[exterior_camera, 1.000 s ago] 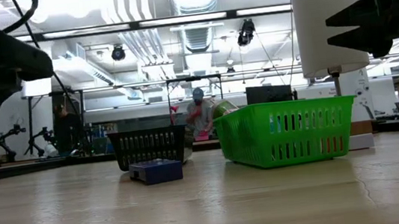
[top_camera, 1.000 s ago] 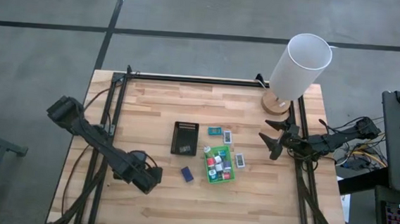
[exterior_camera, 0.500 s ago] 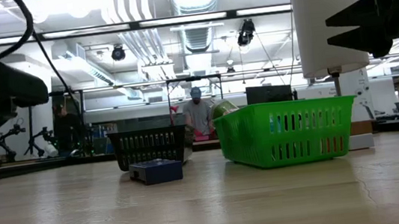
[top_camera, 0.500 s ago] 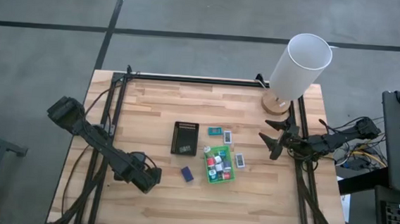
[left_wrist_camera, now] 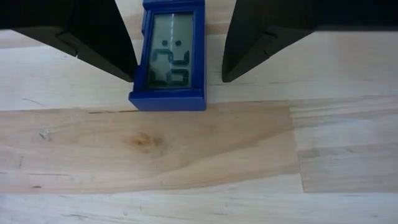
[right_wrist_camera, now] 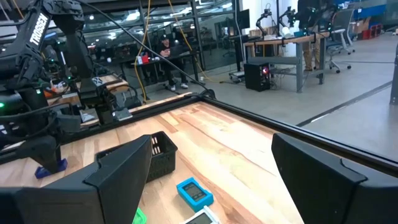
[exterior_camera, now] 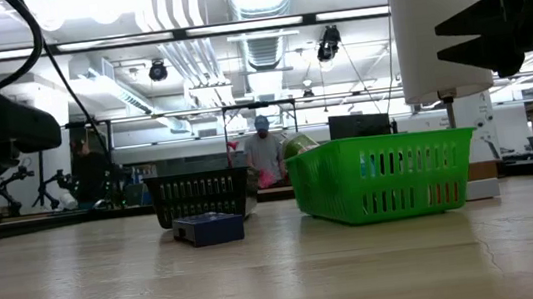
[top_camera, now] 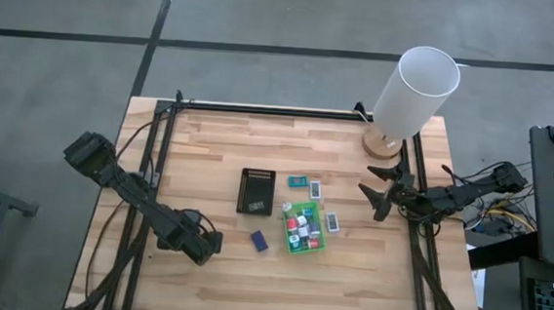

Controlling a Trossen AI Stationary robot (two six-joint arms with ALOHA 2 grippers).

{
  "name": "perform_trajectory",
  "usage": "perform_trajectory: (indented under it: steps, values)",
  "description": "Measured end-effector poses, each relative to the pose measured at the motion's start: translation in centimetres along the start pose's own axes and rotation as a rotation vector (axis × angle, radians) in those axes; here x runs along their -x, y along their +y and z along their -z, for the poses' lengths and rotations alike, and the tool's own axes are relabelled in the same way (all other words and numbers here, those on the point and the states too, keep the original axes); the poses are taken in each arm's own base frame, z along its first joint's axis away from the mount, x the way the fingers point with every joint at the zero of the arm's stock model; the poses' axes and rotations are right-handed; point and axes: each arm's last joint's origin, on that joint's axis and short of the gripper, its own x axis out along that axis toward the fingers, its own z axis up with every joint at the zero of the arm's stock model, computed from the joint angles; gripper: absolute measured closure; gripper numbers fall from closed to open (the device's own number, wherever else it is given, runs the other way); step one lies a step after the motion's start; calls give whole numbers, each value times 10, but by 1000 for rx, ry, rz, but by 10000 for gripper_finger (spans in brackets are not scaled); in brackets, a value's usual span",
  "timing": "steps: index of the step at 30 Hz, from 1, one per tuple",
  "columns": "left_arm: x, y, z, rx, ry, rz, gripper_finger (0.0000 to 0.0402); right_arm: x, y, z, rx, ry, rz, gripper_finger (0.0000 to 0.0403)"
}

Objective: Pick & Place Office items
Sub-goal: Put the left blue digital clock into the black bin

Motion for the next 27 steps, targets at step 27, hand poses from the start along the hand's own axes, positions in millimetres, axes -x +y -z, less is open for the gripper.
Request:
perform_trajectory:
  steps: [27]
  values:
    - [4,1,-2,-21,3,19,235,0,0,0,-1,0,0,76]
